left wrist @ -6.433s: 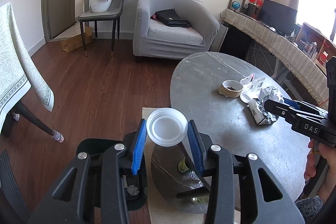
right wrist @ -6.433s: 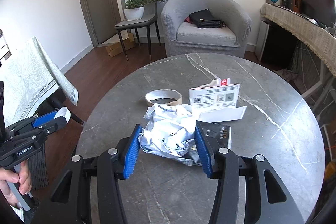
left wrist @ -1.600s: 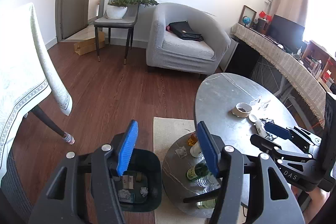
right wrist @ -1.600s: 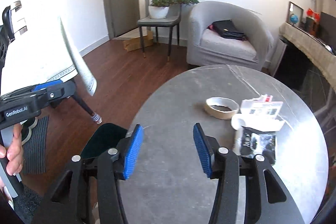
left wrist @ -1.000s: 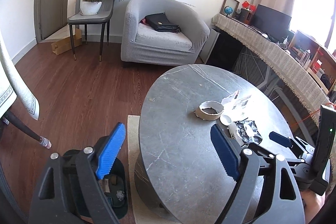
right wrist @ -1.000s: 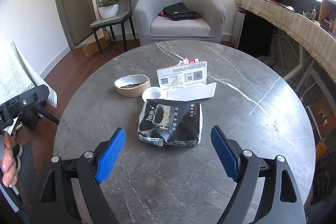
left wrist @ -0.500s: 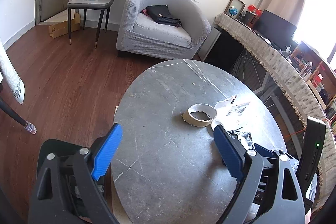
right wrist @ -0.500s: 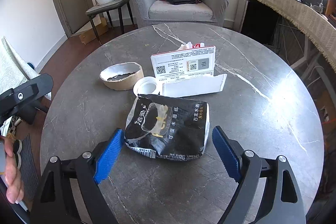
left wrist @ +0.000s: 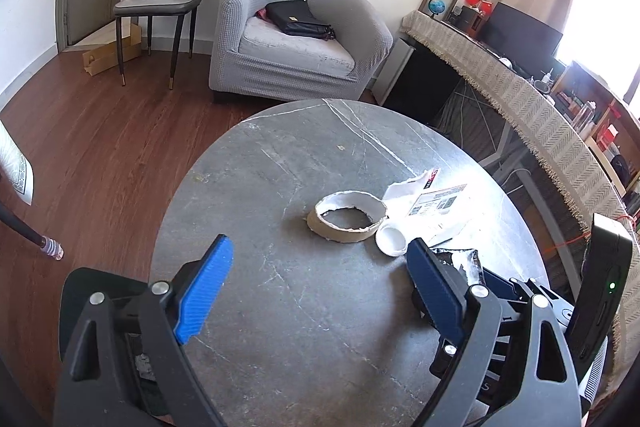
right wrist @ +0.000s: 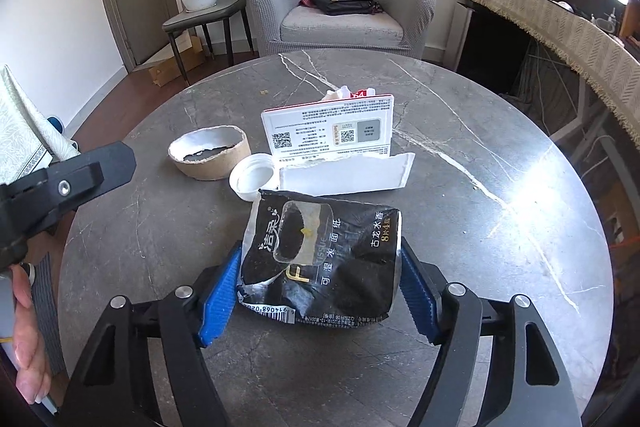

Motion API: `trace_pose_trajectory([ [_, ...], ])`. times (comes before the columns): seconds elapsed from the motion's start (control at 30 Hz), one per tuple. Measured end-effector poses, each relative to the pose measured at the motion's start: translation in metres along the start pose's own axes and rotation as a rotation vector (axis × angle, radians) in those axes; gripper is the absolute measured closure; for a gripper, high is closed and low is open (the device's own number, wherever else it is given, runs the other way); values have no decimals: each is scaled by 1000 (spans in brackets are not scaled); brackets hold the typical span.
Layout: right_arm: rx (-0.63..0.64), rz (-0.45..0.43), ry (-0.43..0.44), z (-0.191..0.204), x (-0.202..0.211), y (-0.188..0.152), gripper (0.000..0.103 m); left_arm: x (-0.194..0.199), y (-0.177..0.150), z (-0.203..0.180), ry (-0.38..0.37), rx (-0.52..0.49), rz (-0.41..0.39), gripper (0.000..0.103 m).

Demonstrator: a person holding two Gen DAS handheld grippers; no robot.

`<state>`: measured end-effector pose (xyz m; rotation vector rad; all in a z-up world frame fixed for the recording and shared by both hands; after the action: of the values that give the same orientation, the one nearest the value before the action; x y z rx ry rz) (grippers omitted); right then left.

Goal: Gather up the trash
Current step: 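Grasp the black snack bag with the right tool while the left tool grasps the brown tape roll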

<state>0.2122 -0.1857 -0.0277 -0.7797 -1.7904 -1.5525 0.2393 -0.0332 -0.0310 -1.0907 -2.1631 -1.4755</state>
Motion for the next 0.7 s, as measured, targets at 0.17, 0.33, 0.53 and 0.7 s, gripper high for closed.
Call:
trace_pose_trajectory([
  [0.17, -43, -24, 17, -25, 15, -3, 31, -15, 0, -15, 26, -43, 6, 14],
  [0.33, -53, -65, 22, -46, 30, -3, 31, -32, 1, -24, 49, -55, 19, 21],
  [0.53, -78, -38, 57, -64, 26, -12, 31, -44, 6, -18, 74, -16, 30, 24],
  [0.7, -97, -39, 89, -72, 30, -15, 31, -48, 10, -17, 105, -7, 28, 24],
])
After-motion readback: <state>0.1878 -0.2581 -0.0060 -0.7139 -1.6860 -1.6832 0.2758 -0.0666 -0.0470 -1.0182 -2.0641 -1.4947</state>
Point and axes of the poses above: each gripper's, at about its wrist camera, not at the fingertips, and x roughly against the way its jaws point, z to its left, y to its top, the point moved 4 cm from there along -x, roughly the way its jaws point, and after that the axes turned 9 degrees about -y, right-handed, at the moved point
